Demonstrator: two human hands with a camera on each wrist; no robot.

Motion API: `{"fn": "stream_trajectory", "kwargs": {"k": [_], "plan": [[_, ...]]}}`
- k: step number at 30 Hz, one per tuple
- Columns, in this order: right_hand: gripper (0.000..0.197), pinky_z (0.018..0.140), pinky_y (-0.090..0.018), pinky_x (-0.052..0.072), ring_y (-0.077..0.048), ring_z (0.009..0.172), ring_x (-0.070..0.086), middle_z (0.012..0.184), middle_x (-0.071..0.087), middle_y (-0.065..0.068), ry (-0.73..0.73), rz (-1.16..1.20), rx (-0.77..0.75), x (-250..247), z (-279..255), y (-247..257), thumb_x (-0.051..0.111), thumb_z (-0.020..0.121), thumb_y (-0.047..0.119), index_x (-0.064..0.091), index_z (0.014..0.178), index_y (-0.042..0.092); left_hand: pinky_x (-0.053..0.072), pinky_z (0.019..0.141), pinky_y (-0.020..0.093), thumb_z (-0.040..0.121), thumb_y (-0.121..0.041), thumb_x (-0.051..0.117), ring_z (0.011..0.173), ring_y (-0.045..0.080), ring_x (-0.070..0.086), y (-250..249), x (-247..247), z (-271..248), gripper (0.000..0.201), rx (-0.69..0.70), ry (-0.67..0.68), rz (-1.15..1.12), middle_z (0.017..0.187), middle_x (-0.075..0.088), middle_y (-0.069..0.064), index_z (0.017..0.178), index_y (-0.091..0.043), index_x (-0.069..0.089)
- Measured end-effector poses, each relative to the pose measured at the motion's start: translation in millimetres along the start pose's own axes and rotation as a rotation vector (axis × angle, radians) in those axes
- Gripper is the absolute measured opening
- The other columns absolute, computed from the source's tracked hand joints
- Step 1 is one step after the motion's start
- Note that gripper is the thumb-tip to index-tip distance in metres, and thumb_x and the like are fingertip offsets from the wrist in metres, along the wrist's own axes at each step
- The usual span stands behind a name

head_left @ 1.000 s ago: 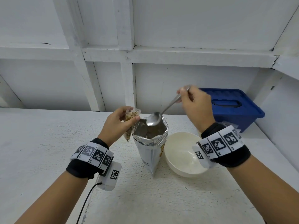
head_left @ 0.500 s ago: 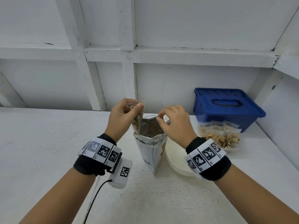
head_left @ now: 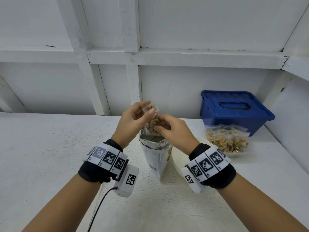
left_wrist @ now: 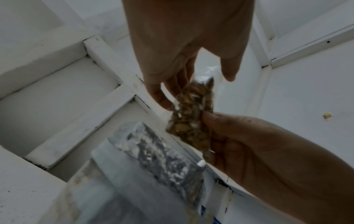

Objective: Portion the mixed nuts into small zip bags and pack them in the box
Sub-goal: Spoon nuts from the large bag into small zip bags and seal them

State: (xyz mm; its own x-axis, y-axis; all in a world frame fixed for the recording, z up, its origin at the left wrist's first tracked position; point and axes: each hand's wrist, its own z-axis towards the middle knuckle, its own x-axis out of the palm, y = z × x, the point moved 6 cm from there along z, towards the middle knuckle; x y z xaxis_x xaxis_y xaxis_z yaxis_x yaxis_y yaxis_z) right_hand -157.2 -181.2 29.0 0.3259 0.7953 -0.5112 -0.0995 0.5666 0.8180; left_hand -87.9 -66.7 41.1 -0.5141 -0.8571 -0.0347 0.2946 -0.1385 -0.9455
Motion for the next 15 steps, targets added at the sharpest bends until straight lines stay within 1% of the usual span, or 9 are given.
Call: {"fn": "stream_trajectory", "kwargs": {"k": [1, 3, 5, 6, 8, 10, 12, 14, 15], "plan": [[0.023, 0.074, -0.005, 0.046, -0.001, 0.083, 0.061, 0.095, 0.067, 0.002, 0.02, 0.026, 0.005, -0.9, 0.1, -0.7, 0.062, 0.088, 0.013, 0.062, 0.11, 0.009, 0.049, 0.075, 0.014, 0.079, -0.023, 0.061, 0.087, -0.002, 0.063, 0.3, -0.8, -0.5, 0.034, -0.008, 0.023, -0.008, 0.099, 0.066, -0.003, 0.112, -0.016, 0.058], [0.024, 0.079, -0.012, 0.049, -0.003, 0.087, 0.063, 0.096, 0.067, 0.002, 0.049, 0.079, 0.02, -1.0, 0.9, -4.0, 0.06, 0.088, 0.012, 0.063, 0.112, 0.008, 0.049, 0.072, 0.014, 0.084, -0.014, 0.06, 0.085, -0.001, 0.064, 0.7, -2.1, -0.7, 0.024, -0.008, 0.034, -0.001, 0.094, 0.068, -0.005, 0.108, -0.017, 0.061], [0.025, 0.084, -0.021, 0.052, -0.01, 0.094, 0.065, 0.1, 0.068, -0.001, 0.049, 0.126, 0.042, -1.0, 1.3, -8.2, 0.058, 0.089, 0.012, 0.062, 0.114, 0.009, 0.048, 0.068, 0.013, 0.084, -0.01, 0.062, 0.08, -0.001, 0.064, 1.5, -4.6, 0.2, 0.016, 0.01, -0.006, 0.003, 0.082, 0.07, -0.011, 0.098, -0.017, 0.065], [0.026, 0.084, -0.022, 0.052, -0.011, 0.095, 0.064, 0.101, 0.068, -0.001, 0.043, 0.139, 0.051, -1.2, 1.0, -9.1, 0.057, 0.09, 0.012, 0.062, 0.115, 0.01, 0.048, 0.066, 0.013, 0.083, -0.01, 0.063, 0.077, -0.001, 0.064, 1.8, -5.7, 0.6, 0.012, 0.02, -0.031, 0.001, 0.076, 0.07, -0.012, 0.093, -0.017, 0.067], [0.024, 0.082, -0.018, 0.052, -0.009, 0.095, 0.064, 0.099, 0.067, 0.002, 0.014, 0.139, 0.048, -2.6, -0.4, -8.4, 0.055, 0.092, 0.015, 0.061, 0.115, 0.013, 0.049, 0.064, 0.015, 0.082, -0.011, 0.065, 0.074, 0.002, 0.064, 2.6, -7.0, 0.7, 0.007, 0.044, -0.061, 0.003, 0.072, 0.07, -0.011, 0.086, -0.016, 0.067], [0.023, 0.077, -0.01, 0.049, -0.001, 0.092, 0.062, 0.095, 0.066, 0.008, -0.038, 0.131, 0.022, -5.6, -2.0, -5.0, 0.054, 0.093, 0.018, 0.061, 0.114, 0.017, 0.05, 0.064, 0.017, 0.081, -0.012, 0.066, 0.071, 0.004, 0.064, 2.7, -7.0, 0.1, 0.005, 0.064, -0.068, 0.01, 0.07, 0.069, -0.01, 0.081, -0.016, 0.068], [0.02, 0.071, -0.004, 0.045, 0.008, 0.086, 0.058, 0.091, 0.062, 0.016, -0.099, 0.13, -0.011, -8.5, -2.6, -1.0, 0.054, 0.093, 0.021, 0.06, 0.111, 0.021, 0.05, 0.063, 0.018, 0.082, -0.01, 0.066, 0.068, 0.005, 0.063, 3.7, -7.4, 0.7, 0.006, 0.076, -0.075, 0.018, 0.067, 0.069, -0.01, 0.078, -0.015, 0.068], [0.018, 0.069, -0.002, 0.042, 0.015, 0.08, 0.055, 0.088, 0.058, 0.022, -0.156, 0.131, -0.035, -10.4, -2.2, 1.5, 0.055, 0.092, 0.023, 0.06, 0.109, 0.021, 0.05, 0.063, 0.019, 0.081, -0.01, 0.067, 0.067, 0.006, 0.062, 5.4, -7.6, 1.7, 0.007, 0.081, -0.08, 0.032, 0.067, 0.068, -0.009, 0.077, -0.015, 0.068], [0.02, 0.069, -0.003, 0.043, 0.015, 0.079, 0.056, 0.087, 0.058, 0.022, -0.175, 0.141, -0.044, -10.8, -1.7, 2.6, 0.056, 0.091, 0.023, 0.062, 0.109, 0.018, 0.05, 0.063, 0.019, 0.081, -0.01, 0.067, 0.067, 0.007, 0.062, 6.2, -8.0, 1.6, 0.007, 0.087, -0.082, 0.045, 0.066, 0.068, -0.009, 0.076, -0.016, 0.068]]}}
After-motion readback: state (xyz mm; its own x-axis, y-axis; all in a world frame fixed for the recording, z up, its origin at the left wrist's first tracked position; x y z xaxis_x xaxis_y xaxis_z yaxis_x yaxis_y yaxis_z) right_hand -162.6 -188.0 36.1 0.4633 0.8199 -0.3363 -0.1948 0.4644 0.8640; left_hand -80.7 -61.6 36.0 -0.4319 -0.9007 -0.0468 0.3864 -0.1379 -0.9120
